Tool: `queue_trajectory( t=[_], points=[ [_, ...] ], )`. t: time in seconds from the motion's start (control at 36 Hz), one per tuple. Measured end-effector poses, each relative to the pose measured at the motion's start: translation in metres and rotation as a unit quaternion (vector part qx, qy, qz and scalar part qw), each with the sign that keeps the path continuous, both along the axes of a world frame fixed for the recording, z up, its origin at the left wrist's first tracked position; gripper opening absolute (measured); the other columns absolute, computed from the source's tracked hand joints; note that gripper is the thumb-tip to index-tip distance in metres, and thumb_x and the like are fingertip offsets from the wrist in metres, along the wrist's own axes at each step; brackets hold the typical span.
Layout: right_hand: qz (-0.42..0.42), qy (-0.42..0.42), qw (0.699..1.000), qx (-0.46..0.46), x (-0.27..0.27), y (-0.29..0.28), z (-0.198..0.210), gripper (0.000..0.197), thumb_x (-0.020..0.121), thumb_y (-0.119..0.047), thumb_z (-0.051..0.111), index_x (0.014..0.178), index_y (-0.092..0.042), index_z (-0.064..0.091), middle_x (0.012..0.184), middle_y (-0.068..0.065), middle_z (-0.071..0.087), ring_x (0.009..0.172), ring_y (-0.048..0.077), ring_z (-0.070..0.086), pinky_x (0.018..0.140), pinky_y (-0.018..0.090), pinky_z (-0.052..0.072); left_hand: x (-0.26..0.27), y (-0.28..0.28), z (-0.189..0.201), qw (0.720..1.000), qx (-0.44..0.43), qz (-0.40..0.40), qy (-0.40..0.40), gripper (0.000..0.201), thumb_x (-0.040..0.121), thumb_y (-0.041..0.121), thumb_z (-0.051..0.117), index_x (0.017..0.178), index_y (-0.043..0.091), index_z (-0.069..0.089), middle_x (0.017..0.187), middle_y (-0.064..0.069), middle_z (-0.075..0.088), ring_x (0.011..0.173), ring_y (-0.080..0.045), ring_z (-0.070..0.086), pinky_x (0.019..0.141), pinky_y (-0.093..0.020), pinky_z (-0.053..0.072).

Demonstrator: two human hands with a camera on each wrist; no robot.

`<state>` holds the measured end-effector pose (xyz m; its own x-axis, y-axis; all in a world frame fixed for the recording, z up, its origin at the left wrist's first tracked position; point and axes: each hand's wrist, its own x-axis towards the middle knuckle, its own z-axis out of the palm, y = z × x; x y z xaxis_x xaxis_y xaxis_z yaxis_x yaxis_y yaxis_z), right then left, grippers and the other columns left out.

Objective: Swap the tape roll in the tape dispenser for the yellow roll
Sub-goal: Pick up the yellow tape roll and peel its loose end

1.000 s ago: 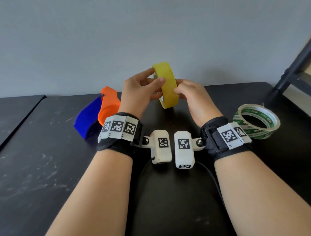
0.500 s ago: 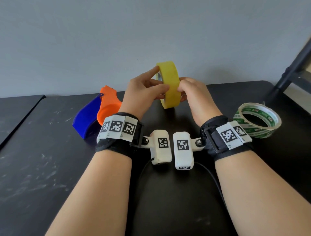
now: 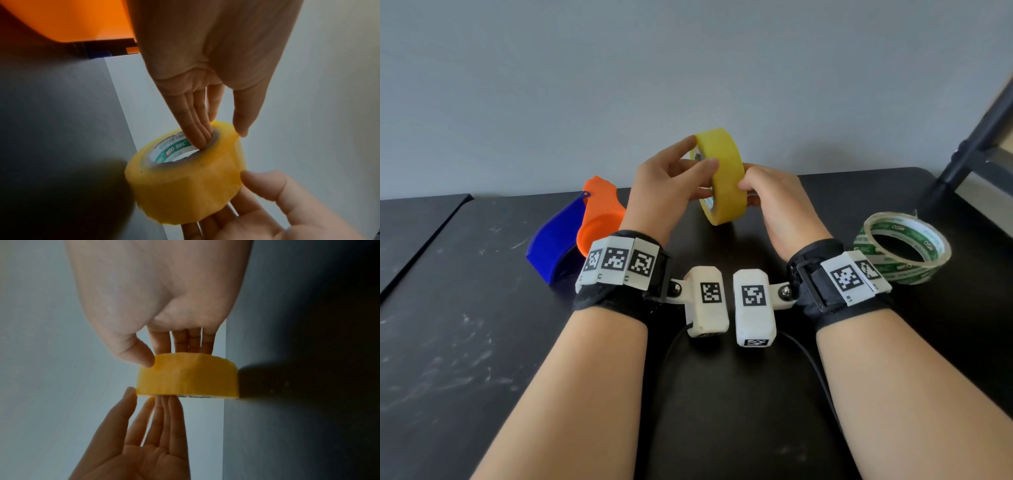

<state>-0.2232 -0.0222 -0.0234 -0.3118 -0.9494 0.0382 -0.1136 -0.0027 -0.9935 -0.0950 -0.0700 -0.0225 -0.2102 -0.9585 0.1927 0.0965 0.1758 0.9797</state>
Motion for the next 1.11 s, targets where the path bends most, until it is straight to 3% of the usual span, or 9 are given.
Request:
queue_trajectory(
  t=[0.11,0.25,0.33,0.39,0.47,0.61,0.67,0.89,1.11],
  points=[
    [-0.007,0.008,1.000,0.000,-0.0020,-0.0031,-0.0020,0.035,0.072,-0.027,0.053,0.089,0.000,0.068,0.092,0.014,0.072,0.096,0.029,0.067,0.102,0.053,0.048,0.0003,0.0009,-0.0001,0.999,-0.003,-0.038,-0.039,0.066,0.083,0.004,0.070,0.143,0.012,0.044,0.101,-0.017,0.070,0.087,-0.021,0.069,0.084,-0.032,0.059],
    [0.005,0.000,1.000,0.003,-0.0030,-0.0046,-0.0034,0.026,0.087,-0.017,0.053,0.070,-0.025,0.071,0.085,0.000,0.072,0.093,0.022,0.068,0.102,0.049,0.048,0.0010,0.0003,0.0006,0.998,0.003,-0.042,-0.044,0.068,0.081,0.001,0.070,0.143,0.012,0.044,0.101,-0.018,0.071,0.093,-0.033,0.070,0.089,-0.038,0.058],
    [0.011,-0.004,1.000,-0.001,-0.0009,-0.0048,-0.0023,0.019,0.083,-0.021,0.054,0.078,-0.012,0.071,0.089,0.008,0.072,0.095,0.026,0.068,0.103,0.051,0.047,0.0011,0.0011,0.0003,0.999,0.000,-0.036,-0.040,0.068,0.080,0.001,0.071,0.142,0.010,0.045,0.104,-0.022,0.071,0.098,-0.037,0.069,0.088,-0.041,0.058],
    [0.008,-0.012,1.000,0.000,0.0001,-0.0038,-0.0011,0.042,0.072,-0.026,0.054,0.097,0.007,0.063,0.102,0.025,0.069,0.090,0.028,0.065,0.104,0.055,0.044,0.0003,0.0023,0.0002,0.999,-0.002,-0.031,-0.037,0.068,0.080,0.001,0.071,0.142,0.009,0.045,0.102,-0.021,0.071,0.094,-0.036,0.070,0.087,-0.040,0.058],
    [0.016,-0.007,1.000,0.001,-0.0011,-0.0040,-0.0022,0.054,0.067,-0.026,0.051,0.105,0.012,0.057,0.114,0.031,0.061,0.089,0.027,0.061,0.104,0.056,0.043,-0.0001,0.0029,0.0001,0.999,-0.003,-0.021,-0.030,0.068,0.080,0.002,0.072,0.142,0.008,0.045,0.097,-0.016,0.072,0.084,-0.026,0.072,0.086,-0.038,0.059],
    [0.049,0.024,0.998,0.000,-0.0029,-0.0071,-0.0061,0.035,0.069,-0.020,0.049,0.087,-0.035,0.076,0.102,0.008,0.073,0.106,0.028,0.065,0.103,0.047,0.048,0.0006,0.0020,-0.0001,1.000,0.001,-0.012,-0.010,0.062,0.081,0.001,0.071,0.139,0.006,0.049,0.096,-0.017,0.073,0.081,-0.025,0.070,0.084,-0.038,0.060],
    [0.053,0.023,0.998,-0.002,-0.0044,-0.0076,-0.0070,0.037,0.069,-0.018,0.049,0.084,-0.040,0.075,0.098,0.001,0.073,0.106,0.025,0.065,0.104,0.047,0.047,0.0007,0.0011,-0.0008,1.000,0.001,-0.003,-0.004,0.058,0.082,0.001,0.071,0.136,0.006,0.051,0.095,-0.016,0.073,0.080,-0.024,0.071,0.082,-0.035,0.060],
    [0.057,0.008,0.998,-0.016,-0.0034,-0.0053,-0.0049,0.043,0.069,-0.018,0.049,0.103,-0.032,0.072,0.105,0.008,0.074,0.107,0.030,0.066,0.102,0.047,0.049,-0.0010,0.0004,-0.0013,1.000,-0.009,0.003,-0.010,0.053,0.084,0.006,0.070,0.134,0.006,0.054,0.097,-0.015,0.074,0.082,-0.022,0.072,0.081,-0.036,0.060],
    [0.021,-0.031,0.999,-0.016,-0.0038,-0.0088,-0.0057,0.027,0.072,-0.027,0.055,0.090,-0.029,0.074,0.105,0.014,0.074,0.104,0.031,0.068,0.101,0.053,0.048,0.0004,0.0027,-0.0020,0.992,-0.022,-0.072,-0.098,0.075,0.082,0.002,0.071,0.147,0.020,0.039,0.098,-0.013,0.071,0.086,-0.017,0.066,0.089,-0.037,0.057]
  ],
)
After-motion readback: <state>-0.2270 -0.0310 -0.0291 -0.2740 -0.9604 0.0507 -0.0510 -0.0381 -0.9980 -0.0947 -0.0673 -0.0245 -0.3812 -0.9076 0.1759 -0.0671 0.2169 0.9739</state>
